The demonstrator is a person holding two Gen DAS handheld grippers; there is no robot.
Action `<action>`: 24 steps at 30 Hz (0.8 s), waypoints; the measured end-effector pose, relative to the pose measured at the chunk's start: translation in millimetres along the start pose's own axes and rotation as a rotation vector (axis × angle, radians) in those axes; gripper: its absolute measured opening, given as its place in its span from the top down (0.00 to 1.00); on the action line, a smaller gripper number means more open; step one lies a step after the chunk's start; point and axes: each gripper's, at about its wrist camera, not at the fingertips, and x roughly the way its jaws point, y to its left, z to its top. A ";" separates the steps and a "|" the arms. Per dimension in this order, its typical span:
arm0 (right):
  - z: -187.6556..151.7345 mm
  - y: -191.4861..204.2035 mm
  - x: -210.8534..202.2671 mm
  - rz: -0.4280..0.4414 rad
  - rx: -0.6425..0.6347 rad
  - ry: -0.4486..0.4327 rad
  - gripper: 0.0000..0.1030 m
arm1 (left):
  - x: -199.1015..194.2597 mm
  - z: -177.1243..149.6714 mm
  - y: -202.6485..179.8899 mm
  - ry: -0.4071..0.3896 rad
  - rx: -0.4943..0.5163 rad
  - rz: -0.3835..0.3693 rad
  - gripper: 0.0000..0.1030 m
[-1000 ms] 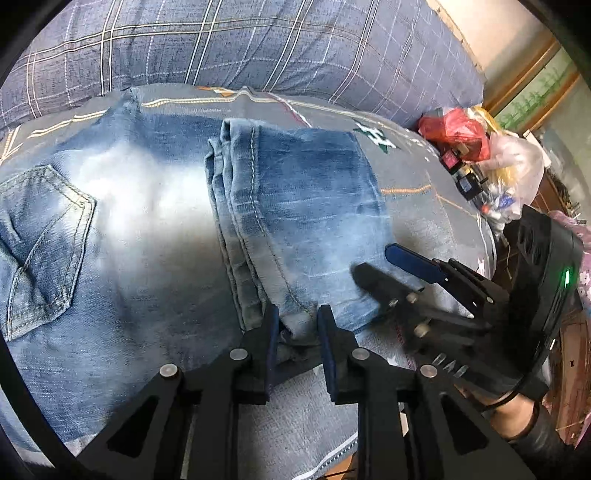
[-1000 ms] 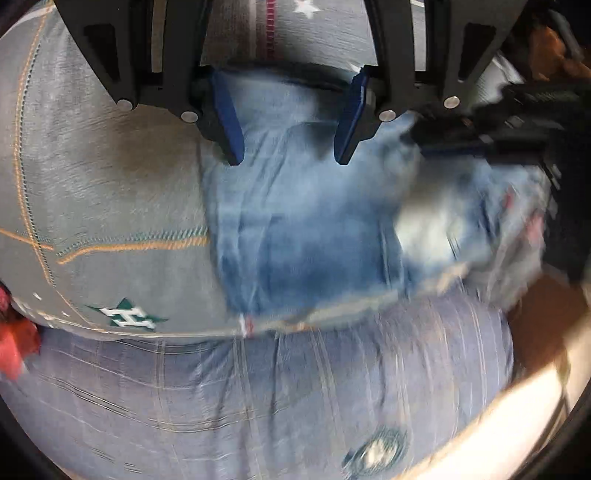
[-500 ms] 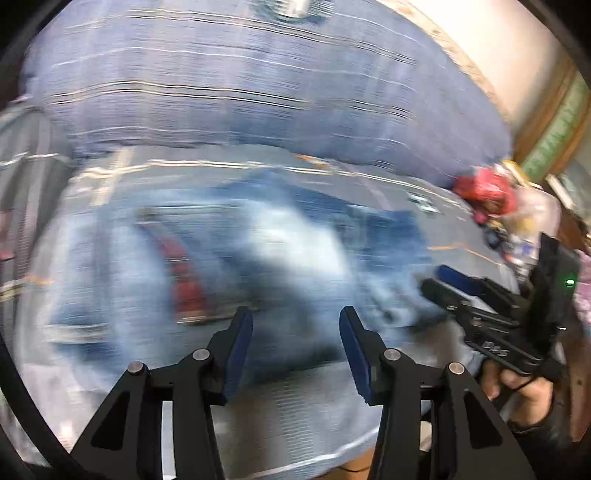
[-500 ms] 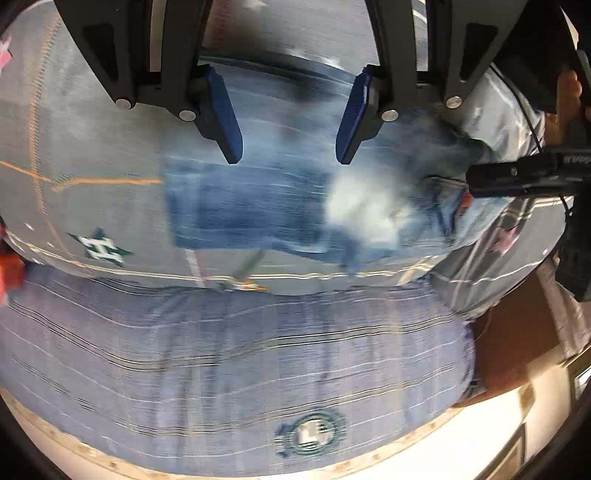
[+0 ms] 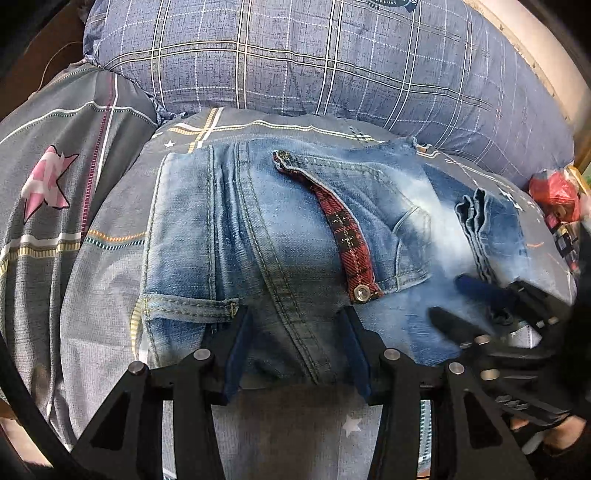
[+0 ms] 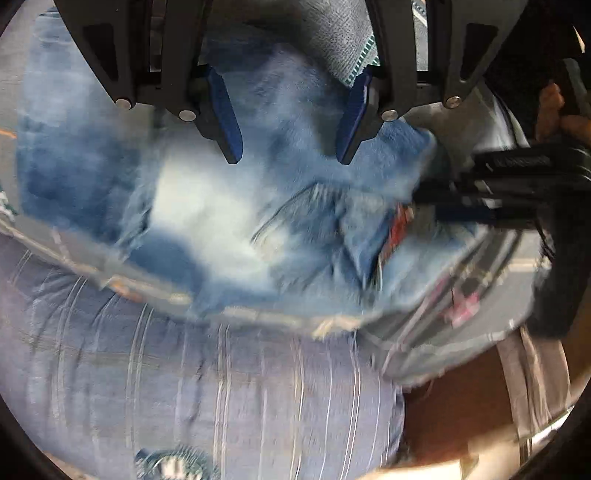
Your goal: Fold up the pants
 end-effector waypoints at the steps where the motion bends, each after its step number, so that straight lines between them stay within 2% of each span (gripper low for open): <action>1: -2.7 1.4 6.3 -0.013 -0.003 0.010 0.45 | -3.7 1.0 1.7 -0.002 -0.002 -0.011 0.52; 4: -1.0 0.4 4.7 -0.018 0.012 -0.007 0.45 | -16.9 4.1 7.1 -0.019 -0.033 -0.064 0.52; 8: 5.6 -0.3 -15.4 0.003 0.039 -0.075 0.44 | -34.7 14.6 19.5 -0.063 -0.112 -0.130 0.52; 9: 9.4 4.2 -20.8 0.016 0.031 -0.093 0.44 | -35.9 17.1 20.0 -0.069 -0.114 -0.128 0.52; 12: 16.7 14.8 -23.6 0.047 0.008 -0.100 0.44 | -30.8 21.4 25.0 -0.057 -0.082 -0.049 0.52; 15: 15.4 29.0 -10.2 0.051 -0.046 -0.063 0.43 | -9.0 20.2 35.7 0.023 -0.089 -0.012 0.52; 16: 12.1 33.4 1.8 0.040 -0.068 -0.021 0.43 | -3.0 18.6 39.7 0.044 -0.099 -0.012 0.52; 18: 9.1 33.4 13.9 0.039 -0.056 0.010 0.43 | -6.5 18.9 46.6 0.025 -0.120 -0.050 0.52; 21: 13.1 31.5 1.1 0.028 -0.035 -0.027 0.43 | -21.2 25.5 56.8 -0.018 -0.148 -0.093 0.52; 24: 23.6 48.9 -16.8 0.028 -0.103 -0.085 0.42 | -34.4 37.5 68.3 -0.053 -0.173 -0.087 0.52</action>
